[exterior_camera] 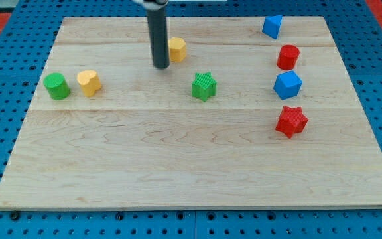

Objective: Move yellow heart to the top left

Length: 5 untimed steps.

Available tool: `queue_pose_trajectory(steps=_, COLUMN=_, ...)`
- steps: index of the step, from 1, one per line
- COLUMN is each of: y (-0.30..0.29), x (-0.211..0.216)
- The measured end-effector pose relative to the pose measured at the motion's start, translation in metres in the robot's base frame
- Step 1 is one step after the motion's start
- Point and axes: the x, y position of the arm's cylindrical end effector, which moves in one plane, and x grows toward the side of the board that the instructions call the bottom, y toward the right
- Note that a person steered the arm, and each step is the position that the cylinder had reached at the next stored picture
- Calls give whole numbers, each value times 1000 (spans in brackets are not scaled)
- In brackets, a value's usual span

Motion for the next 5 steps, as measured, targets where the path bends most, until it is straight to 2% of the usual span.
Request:
queue_pose_trajectory(steps=1, y=-81, x=70)
queue_pose_trajectory(steps=2, y=-138, x=52)
queue_pose_trajectory(steps=3, y=-83, x=-7)
queue_pose_trajectory(steps=4, y=-39, x=-47)
queue_pose_trajectory(steps=5, y=55, x=-25)
